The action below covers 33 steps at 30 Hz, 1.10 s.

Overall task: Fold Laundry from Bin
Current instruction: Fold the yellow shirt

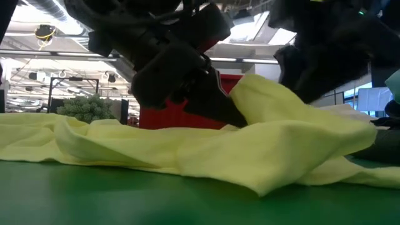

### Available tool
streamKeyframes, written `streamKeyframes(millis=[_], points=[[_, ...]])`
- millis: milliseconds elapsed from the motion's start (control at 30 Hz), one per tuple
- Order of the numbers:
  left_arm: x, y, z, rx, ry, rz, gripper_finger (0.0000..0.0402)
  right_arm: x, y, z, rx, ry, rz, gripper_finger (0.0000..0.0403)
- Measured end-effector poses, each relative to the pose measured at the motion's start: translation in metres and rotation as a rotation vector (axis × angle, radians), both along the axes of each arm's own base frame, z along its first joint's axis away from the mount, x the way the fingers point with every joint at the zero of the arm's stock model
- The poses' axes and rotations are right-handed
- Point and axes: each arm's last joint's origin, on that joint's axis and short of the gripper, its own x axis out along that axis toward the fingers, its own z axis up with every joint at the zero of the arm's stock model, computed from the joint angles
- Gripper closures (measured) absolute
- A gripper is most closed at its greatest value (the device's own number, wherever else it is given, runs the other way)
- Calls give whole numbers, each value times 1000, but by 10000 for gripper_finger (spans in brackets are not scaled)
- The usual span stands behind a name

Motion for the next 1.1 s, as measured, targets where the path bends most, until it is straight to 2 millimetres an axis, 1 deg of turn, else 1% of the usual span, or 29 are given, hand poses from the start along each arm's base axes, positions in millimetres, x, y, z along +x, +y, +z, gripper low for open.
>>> streamKeyframes(millis=[133,267,400,500,633,800,1000,1100], points=[[2,-1,3,11,-30,-14,401,-3,11,-9,-33,10,-4,163],[2,-1,5,15,-47,-20,401,-10,20,-15,-58,5,-83,163],[3,-1,7,35,-63,-38,401,-21,32,-18,-116,-70,-137,166],[4,-1,9,37,-81,-44,401,-27,38,-28,-97,-146,-154,165],[5,-2,11,29,-103,-51,401,-30,36,-48,-84,-199,-180,165],[6,-2,12,44,-117,-63,401,-29,35,-62,-92,-280,-216,165],[7,-1,15,45,-146,-68,401,-24,36,-71,-144,-337,-249,165],[9,-2,17,47,-176,-76,402,-19,35,-71,-186,-395,-284,165]])
